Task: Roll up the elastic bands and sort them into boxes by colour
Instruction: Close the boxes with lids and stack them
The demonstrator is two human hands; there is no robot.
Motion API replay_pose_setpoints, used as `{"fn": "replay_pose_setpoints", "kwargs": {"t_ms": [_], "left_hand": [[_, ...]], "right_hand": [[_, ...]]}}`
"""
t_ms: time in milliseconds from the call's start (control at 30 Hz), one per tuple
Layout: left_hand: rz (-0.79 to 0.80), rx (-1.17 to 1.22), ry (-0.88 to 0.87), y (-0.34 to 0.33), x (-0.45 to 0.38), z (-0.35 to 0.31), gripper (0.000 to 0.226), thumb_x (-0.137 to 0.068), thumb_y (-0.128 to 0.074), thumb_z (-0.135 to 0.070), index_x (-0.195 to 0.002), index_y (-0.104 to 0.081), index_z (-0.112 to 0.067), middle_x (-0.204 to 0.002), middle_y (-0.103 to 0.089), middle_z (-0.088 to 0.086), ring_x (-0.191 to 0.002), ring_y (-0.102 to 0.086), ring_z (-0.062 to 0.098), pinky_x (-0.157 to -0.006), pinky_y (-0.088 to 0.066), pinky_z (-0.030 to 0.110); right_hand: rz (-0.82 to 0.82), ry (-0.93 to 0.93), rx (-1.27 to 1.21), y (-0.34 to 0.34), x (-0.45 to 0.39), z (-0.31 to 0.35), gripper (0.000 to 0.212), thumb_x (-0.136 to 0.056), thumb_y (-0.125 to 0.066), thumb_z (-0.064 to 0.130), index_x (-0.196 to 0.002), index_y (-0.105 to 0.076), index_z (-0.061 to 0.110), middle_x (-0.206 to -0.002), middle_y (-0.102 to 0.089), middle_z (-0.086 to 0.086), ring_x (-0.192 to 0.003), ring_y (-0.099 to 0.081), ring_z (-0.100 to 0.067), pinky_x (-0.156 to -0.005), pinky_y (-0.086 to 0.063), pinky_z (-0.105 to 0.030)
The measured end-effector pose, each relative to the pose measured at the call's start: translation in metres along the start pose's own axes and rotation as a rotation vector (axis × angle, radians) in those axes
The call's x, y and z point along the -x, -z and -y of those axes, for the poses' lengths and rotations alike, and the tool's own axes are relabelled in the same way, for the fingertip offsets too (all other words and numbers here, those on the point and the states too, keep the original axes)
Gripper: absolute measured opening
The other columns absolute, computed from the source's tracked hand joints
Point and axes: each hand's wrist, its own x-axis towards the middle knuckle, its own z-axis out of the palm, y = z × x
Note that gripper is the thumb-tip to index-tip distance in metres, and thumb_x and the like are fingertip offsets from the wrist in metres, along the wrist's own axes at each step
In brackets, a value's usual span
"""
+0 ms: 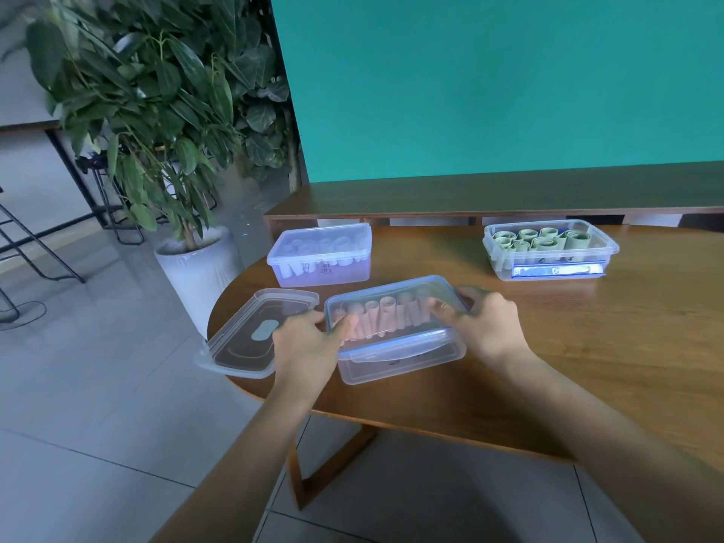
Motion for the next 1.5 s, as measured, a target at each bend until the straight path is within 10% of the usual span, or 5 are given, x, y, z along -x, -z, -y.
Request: {"fn": "replay_pose_setpoints", "kwargs": {"t_ms": [267, 567, 700, 1100, 1500], "left_hand": [[-0.032, 0.073, 0.022, -0.005, -0.002, -0.002, 0.048, -0.082, -0.073, -0.055, -0.106, -0.074, -0.014, -0.089, -0.073, -0.007, -0.075, -0.064, 0.004, -0.059, -0.044, 0.012], [0.027, -0.081, -0.406, -0.018, 0.005, -0.016, 0.051, -0.084, -0.068, -0.062, -0.117, -0.073, -0.023, -0.111, -0.068, -0.012, -0.090, -0.057, -0.003, -0.076, -0.035, -0.003], [0.131, -0.169, -0.500, -0.035, -0.001, -0.015, 0.073, -0.085, -0.060, -0.067, -0.145, -0.052, -0.026, -0.147, -0.049, -0.011, -0.134, -0.044, 0.006, -0.102, -0.027, 0.012], [-0.020, -0.386, -0.486, -0.100, -0.048, -0.055, 0.065, -0.074, -0.059, -0.079, -0.098, -0.072, -0.020, -0.096, -0.059, -0.002, -0.077, -0.065, 0.016, -0.064, -0.057, 0.024], [0.120, -0.421, -0.409, -0.134, -0.091, -0.075, 0.068, -0.094, -0.053, -0.062, -0.149, -0.044, -0.024, -0.143, -0.043, 0.001, -0.122, -0.056, 0.022, -0.094, -0.053, 0.036]], "right_hand": [[0.018, -0.037, -0.061, 0.002, -0.006, -0.001, 0.038, -0.085, -0.074, 0.052, -0.102, -0.075, 0.018, -0.082, -0.072, 0.005, -0.073, -0.062, -0.010, -0.049, -0.038, -0.009], [-0.023, -0.012, 0.020, 0.007, -0.057, -0.017, 0.059, -0.096, -0.059, 0.053, -0.134, -0.060, 0.008, -0.128, -0.067, -0.011, -0.119, -0.061, -0.030, -0.097, -0.048, -0.035], [-0.065, -0.036, 0.144, 0.011, -0.090, -0.032, 0.046, -0.097, -0.042, 0.065, -0.096, -0.046, 0.019, -0.090, -0.054, -0.004, -0.083, -0.050, -0.026, -0.070, -0.040, -0.033], [-0.159, 0.135, 0.082, 0.027, -0.103, -0.062, 0.049, -0.100, -0.049, 0.053, -0.127, -0.062, 0.015, -0.119, -0.065, -0.003, -0.105, -0.065, -0.022, -0.090, -0.053, -0.040], [-0.146, -0.046, 0.248, 0.049, -0.117, -0.084, 0.044, -0.099, -0.047, 0.046, -0.140, -0.049, 0.029, -0.104, -0.071, -0.009, -0.095, -0.065, -0.033, -0.084, -0.056, -0.043]]}}
